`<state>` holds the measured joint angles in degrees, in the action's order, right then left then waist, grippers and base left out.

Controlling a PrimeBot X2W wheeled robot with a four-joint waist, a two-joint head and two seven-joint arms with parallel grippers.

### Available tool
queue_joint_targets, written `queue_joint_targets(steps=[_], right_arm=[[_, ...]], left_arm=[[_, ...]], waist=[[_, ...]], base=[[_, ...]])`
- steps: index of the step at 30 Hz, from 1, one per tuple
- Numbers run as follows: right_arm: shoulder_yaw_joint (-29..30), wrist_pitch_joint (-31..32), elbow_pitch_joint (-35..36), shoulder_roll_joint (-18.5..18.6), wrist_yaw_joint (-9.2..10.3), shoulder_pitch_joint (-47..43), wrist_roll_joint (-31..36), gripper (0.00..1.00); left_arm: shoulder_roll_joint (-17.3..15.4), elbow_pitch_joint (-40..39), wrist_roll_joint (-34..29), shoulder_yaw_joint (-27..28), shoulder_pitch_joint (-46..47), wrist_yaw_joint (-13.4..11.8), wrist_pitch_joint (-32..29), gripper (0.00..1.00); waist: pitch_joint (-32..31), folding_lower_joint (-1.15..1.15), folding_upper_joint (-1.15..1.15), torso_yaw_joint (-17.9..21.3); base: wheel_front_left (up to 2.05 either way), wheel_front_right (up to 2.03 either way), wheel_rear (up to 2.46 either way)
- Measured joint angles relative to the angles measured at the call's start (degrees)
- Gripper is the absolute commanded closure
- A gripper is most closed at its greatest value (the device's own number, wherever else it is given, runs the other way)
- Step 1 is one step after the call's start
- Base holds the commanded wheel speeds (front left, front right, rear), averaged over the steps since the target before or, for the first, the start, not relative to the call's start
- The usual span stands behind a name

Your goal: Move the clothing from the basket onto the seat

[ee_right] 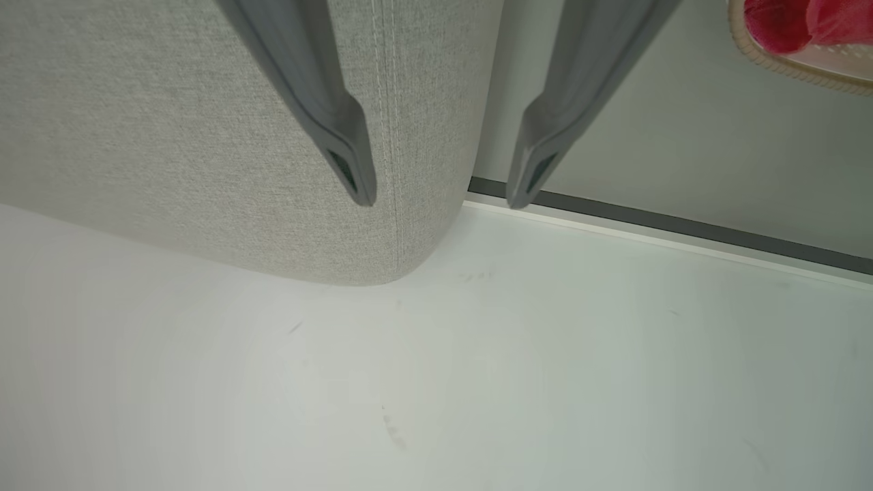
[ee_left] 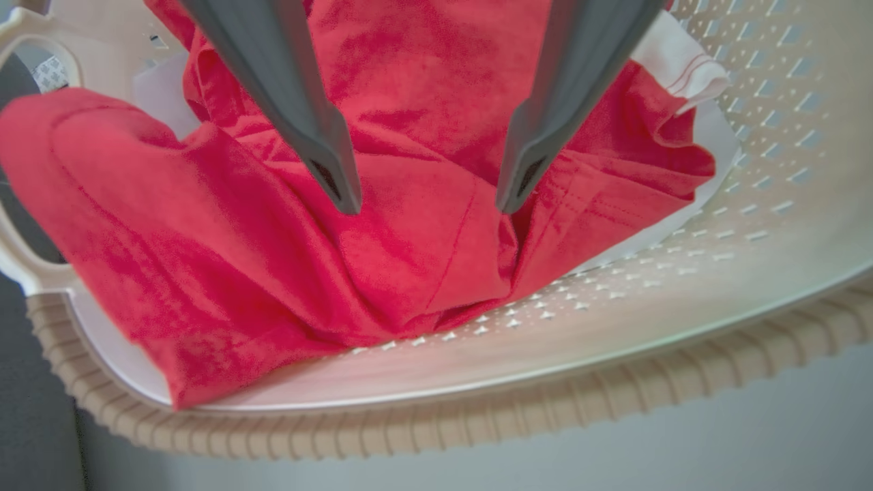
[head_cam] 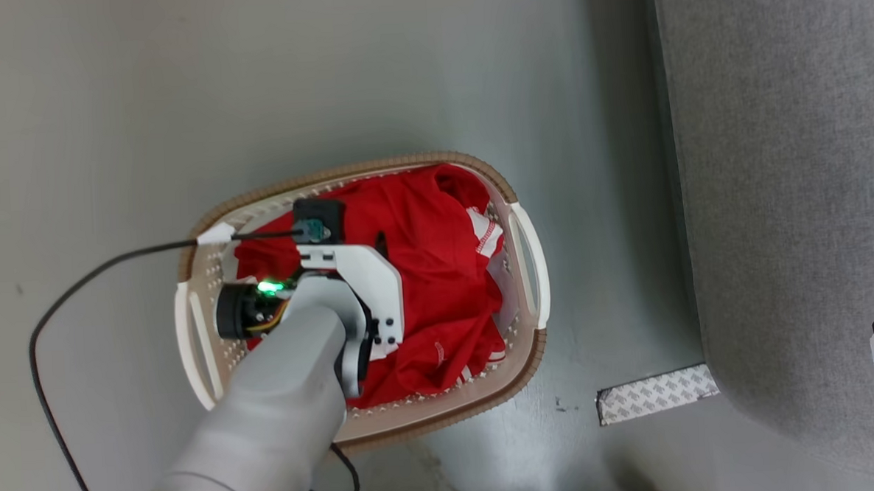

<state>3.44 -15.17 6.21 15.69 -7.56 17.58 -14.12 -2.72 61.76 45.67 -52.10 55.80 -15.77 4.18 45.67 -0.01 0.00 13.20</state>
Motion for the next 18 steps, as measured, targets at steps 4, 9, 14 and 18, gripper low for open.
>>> queue_joint_targets(steps=[4,9,14,18], right_arm=[[-0.03,0.00,0.38,-0.16,0.00,0.13,0.00,0.00],[-0.09,0.00,0.80,-0.69,0.00,0.65,-0.07,0.00],[-0.19,0.00,0.99,-1.00,0.00,0.99,-0.26,0.00],[-0.23,0.00,1.14,-1.12,0.00,1.16,-0.43,0.00]], left_arm=[[0.01,1.42,1.80,-0.85,1.92,-0.44,0.55,0.00],[0.02,3.60,2.09,-2.77,4.00,-0.76,0.46,0.00],[0.01,4.83,2.80,-3.88,5.63,-0.76,0.60,0.00],[-0.01,4.98,3.45,-5.11,6.34,-0.25,0.63,0.00]], waist=[[1.50,0.00,0.00,0.43],[3.43,0.00,0.00,1.09],[5.34,0.00,0.00,1.62],[6.45,0.00,0.00,2.05]], base=[[0.00,0.00,0.00],[0.00,0.00,0.00],[0.00,0.00,0.00],[0.00,0.00,0.00]])
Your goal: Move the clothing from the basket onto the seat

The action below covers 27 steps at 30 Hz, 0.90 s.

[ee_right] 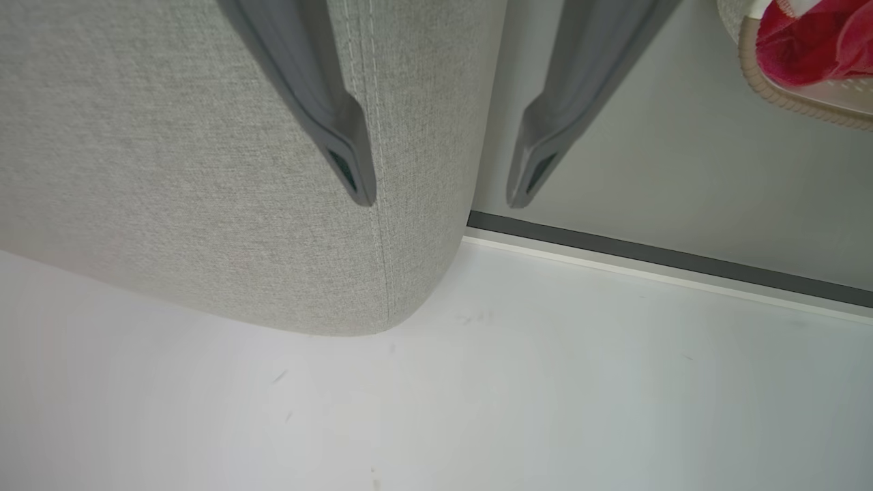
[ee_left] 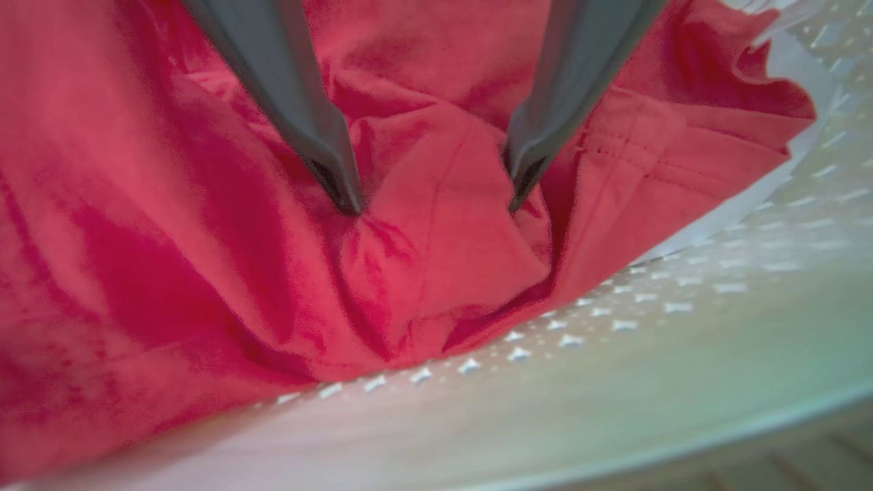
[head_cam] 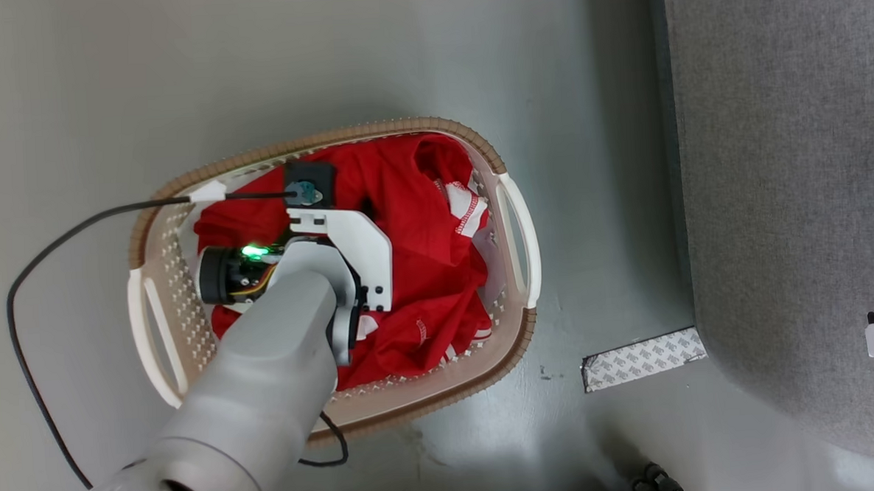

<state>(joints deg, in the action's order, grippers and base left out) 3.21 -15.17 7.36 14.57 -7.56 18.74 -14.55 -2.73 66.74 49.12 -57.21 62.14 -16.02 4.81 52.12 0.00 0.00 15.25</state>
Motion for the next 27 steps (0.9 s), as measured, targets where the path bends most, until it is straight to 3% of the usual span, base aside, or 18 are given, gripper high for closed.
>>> queue_joint_targets(steps=[1,2,3,4,15,27], right_arm=[[-0.02,0.00,0.04,0.00,0.00,0.02,-0.08,0.00],[-0.01,0.00,0.07,0.00,0.00,0.04,-0.15,0.00],[-0.01,0.00,0.08,0.00,0.00,0.07,-0.15,0.00],[-0.01,0.00,0.08,0.00,0.00,0.13,-0.19,0.00],[-0.25,0.00,-1.09,-0.38,0.00,0.71,-0.55,0.00],[-1.57,0.00,-5.19,-0.46,0.00,-3.69,0.55,0.00]], left_arm=[[0.02,-0.05,0.08,-0.46,0.07,0.12,-0.31,0.33],[0.02,-0.09,0.46,-0.81,0.10,0.45,-0.41,0.55],[0.02,-0.09,0.70,-1.16,0.11,0.62,-0.45,0.92],[0.02,-0.15,0.81,-1.57,0.11,0.70,-0.45,1.00],[0.00,-3.91,3.75,-4.63,-1.63,2.74,4.34,1.00],[-0.05,-11.00,7.40,-6.28,-10.96,4.91,9.99,1.00]], waist=[[0.20,0.00,0.00,0.09],[0.38,0.00,0.00,0.18],[0.52,0.00,0.00,0.24],[0.63,0.00,0.00,0.30],[-2.49,0.00,0.00,-0.56],[-15.62,0.01,0.00,-3.31]], base=[[0.00,0.00,0.00],[0.00,0.00,0.00],[0.00,0.00,0.00],[0.00,0.00,0.00],[0.00,0.00,0.00],[0.00,0.00,0.00]])
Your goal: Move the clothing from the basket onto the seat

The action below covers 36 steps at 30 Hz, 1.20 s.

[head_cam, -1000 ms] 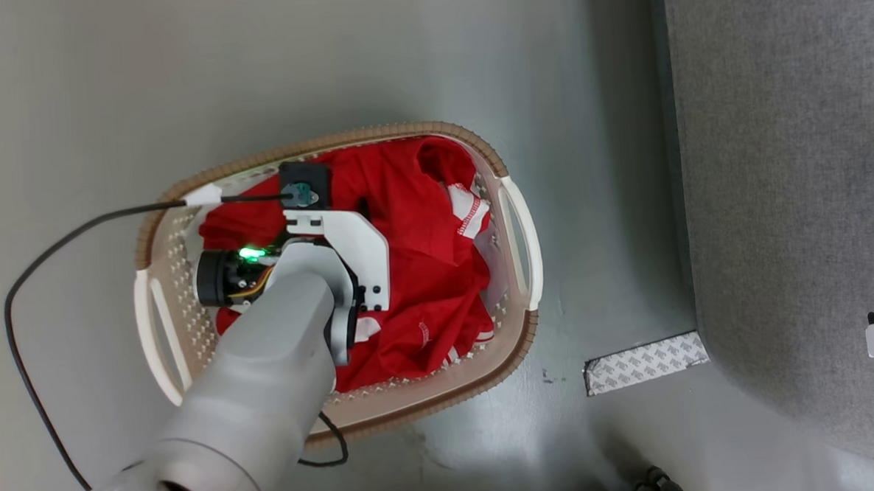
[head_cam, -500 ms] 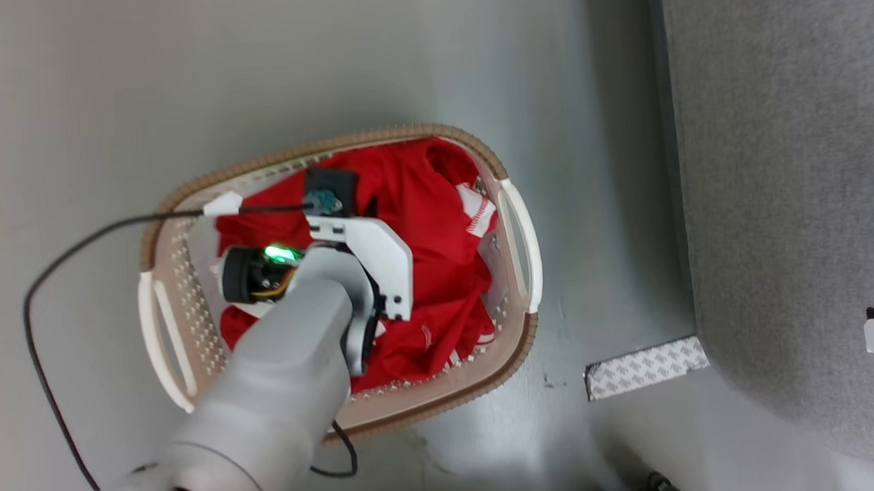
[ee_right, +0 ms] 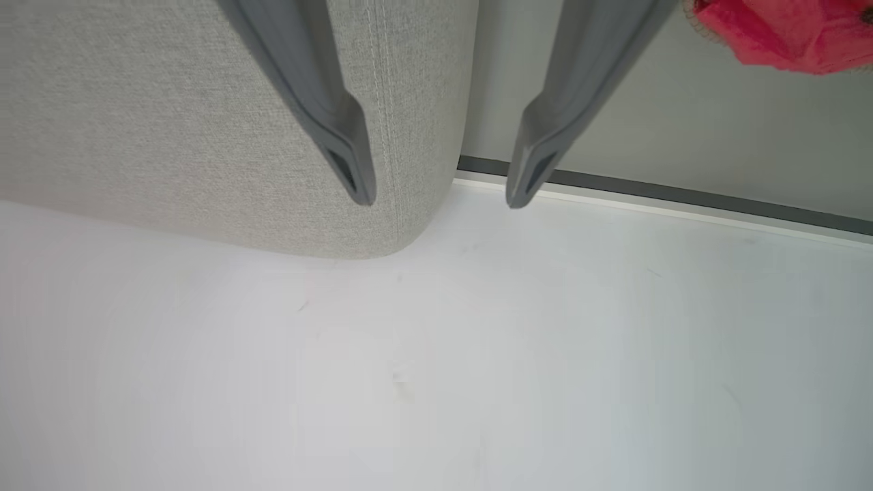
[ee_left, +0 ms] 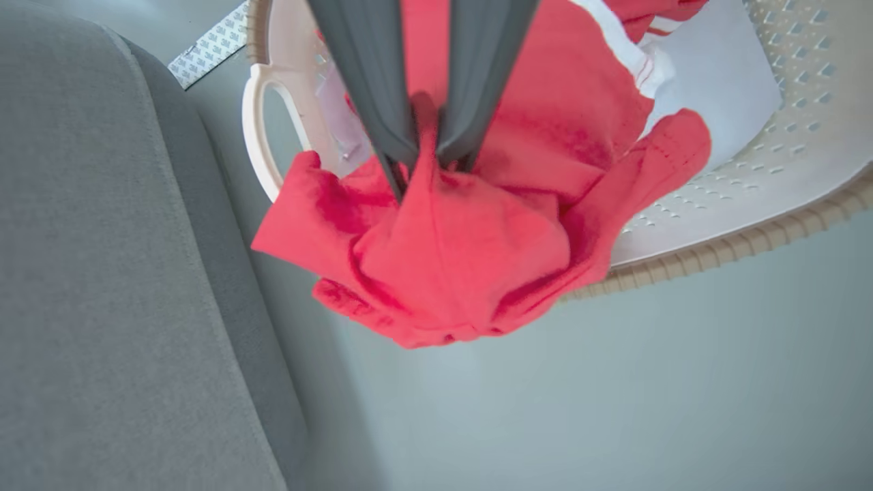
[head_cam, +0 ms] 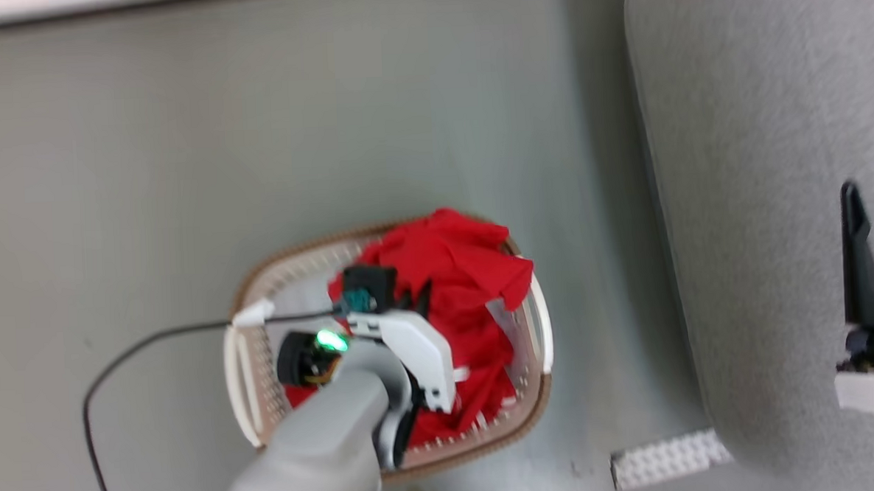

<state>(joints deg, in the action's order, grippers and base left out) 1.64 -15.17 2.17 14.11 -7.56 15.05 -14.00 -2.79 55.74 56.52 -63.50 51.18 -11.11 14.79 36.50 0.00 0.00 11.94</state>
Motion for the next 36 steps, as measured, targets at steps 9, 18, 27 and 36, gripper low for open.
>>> queue_joint_targets(steps=[9,18,27,36], right_arm=[[-0.24,-0.01,-2.98,0.44,0.00,-6.57,1.35,0.00],[-1.15,0.00,-5.46,-0.07,0.00,-12.22,2.65,0.00],[-2.89,-0.01,-6.46,-1.03,0.00,-16.37,3.43,0.00],[-5.69,-0.01,-5.80,-0.49,0.00,-17.05,3.46,0.00]], left_arm=[[-0.10,-8.73,-5.21,5.30,-8.65,-0.53,0.33,1.00],[-3.75,-19.17,-10.89,10.28,-18.76,-0.71,0.33,1.00],[-9.70,-30.16,-13.21,12.37,-24.60,-3.09,0.34,1.00],[-14.97,-39.84,-15.60,12.77,-25.38,-6.23,-0.62,1.00]], waist=[[-12.83,0.02,0.00,-3.28],[-24.88,0.02,0.00,-6.25],[-34.00,0.02,0.00,-8.25],[-37.15,0.01,0.00,-9.58]], base=[[0.00,0.00,0.00],[0.00,0.00,0.00],[0.00,0.00,0.00],[0.00,0.00,0.00]])
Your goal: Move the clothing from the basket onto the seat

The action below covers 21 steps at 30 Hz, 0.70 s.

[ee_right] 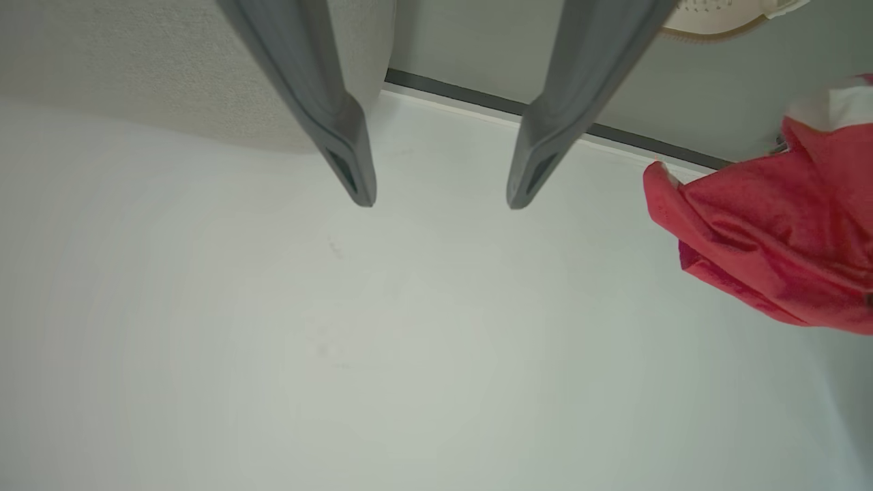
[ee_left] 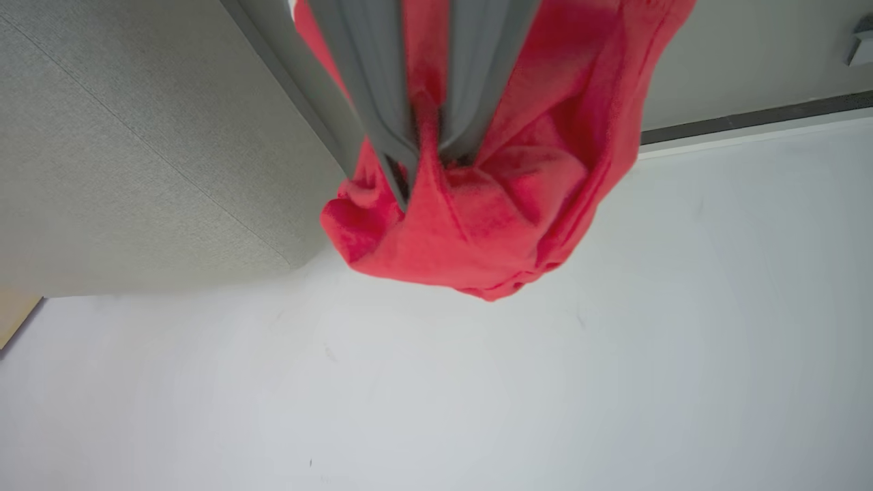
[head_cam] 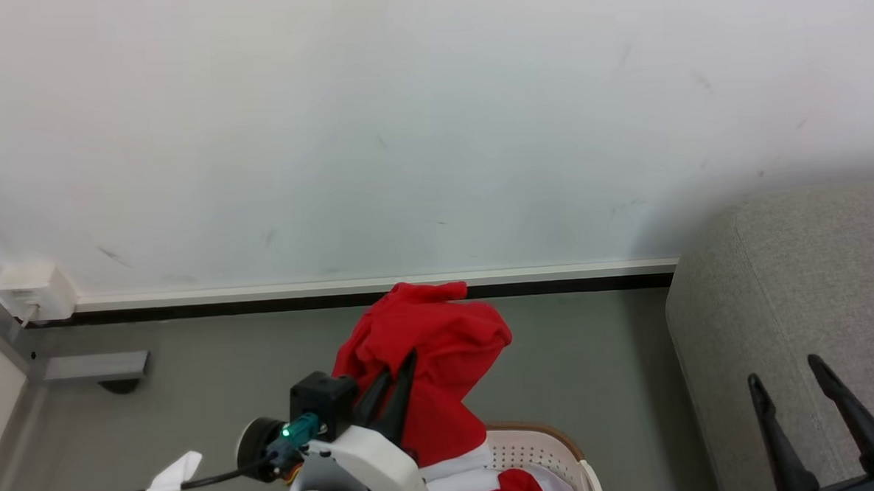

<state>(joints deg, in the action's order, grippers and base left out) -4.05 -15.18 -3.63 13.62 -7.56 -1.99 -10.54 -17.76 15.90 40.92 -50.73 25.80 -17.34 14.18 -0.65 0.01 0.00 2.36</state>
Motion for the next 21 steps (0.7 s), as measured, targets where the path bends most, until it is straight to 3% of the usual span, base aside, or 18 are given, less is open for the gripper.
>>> queue_joint_targets(steps=[9,21], right_arm=[[-12.12,0.00,0.35,3.37,0.00,4.13,-0.18,0.00],[-31.19,0.00,-2.78,7.54,0.00,16.90,-2.00,0.00]], left_arm=[[-1.54,-7.39,-1.82,-1.78,1.41,-1.19,-2.82,1.00],[1.05,-10.10,-3.61,-5.49,5.53,0.27,-6.58,1.00]], waist=[[0.05,-0.01,0.00,-0.35],[0.67,-0.01,0.00,-0.33]], base=[[0.00,0.00,0.00],[0.00,0.00,0.00]])
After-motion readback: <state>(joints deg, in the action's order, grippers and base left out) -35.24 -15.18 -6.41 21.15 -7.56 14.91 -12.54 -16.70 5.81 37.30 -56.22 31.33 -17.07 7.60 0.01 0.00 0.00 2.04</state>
